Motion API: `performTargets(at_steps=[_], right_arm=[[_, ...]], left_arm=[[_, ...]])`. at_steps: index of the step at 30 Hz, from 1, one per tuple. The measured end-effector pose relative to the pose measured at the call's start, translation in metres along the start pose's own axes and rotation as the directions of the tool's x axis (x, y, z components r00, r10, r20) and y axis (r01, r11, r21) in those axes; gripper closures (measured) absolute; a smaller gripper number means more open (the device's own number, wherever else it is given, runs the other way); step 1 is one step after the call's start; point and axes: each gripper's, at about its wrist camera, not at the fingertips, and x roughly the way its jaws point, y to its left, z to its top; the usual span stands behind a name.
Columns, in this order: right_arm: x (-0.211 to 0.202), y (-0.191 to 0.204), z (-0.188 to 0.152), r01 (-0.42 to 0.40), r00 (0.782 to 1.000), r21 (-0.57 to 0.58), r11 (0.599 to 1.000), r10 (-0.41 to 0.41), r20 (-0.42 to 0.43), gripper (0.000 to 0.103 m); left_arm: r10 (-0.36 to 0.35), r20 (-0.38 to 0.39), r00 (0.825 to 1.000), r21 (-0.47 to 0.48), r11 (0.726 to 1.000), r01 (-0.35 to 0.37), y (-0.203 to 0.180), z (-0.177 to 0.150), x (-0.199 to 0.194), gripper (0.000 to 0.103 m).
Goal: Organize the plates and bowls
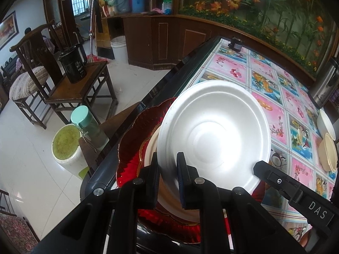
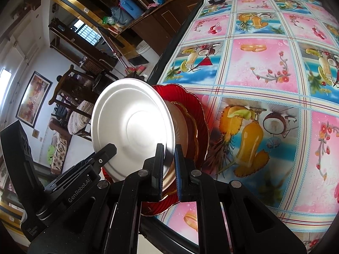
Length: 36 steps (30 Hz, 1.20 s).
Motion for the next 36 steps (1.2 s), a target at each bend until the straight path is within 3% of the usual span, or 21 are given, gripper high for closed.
performTargets(at_steps=[21, 27, 29, 33, 36], right_arm=[[0.003, 0.005, 0.000, 0.012, 1.000, -0.020, 1.000, -0.012, 0.011, 0.093], [0.006, 0.009, 0.000, 0.048, 0.999, -0.047, 0.998, -0.047, 0.021, 0.093], [0.006, 0.008, 0.000, 0.052, 0.998, -0.050, 0.997, -0.051, 0.025, 0.093], [0.005, 0.007, 0.003, 0.049, 0.999, -0.046, 0.998, -0.048, 0.021, 0.093], [0.005, 0.005, 0.003, 0.047, 0.999, -0.035, 0.998, -0.046, 0.018, 0.094]], left_arm=[[0.054, 0.055, 0.997, 0.035, 0.998, -0.056, -0.005, -0.002, -0.004, 0.087], [0.081, 0.074, 0.994, 0.039, 0.996, -0.084, -0.004, -0.001, -0.010, 0.086], [0.086, 0.089, 0.992, 0.030, 0.996, -0.088, 0.001, 0.001, -0.017, 0.082], [0.128, 0.151, 0.980, -0.007, 0.992, -0.128, 0.017, 0.007, -0.036, 0.060], [0.170, 0.196, 0.966, -0.037, 0.986, -0.166, 0.025, 0.011, -0.047, 0.056]])
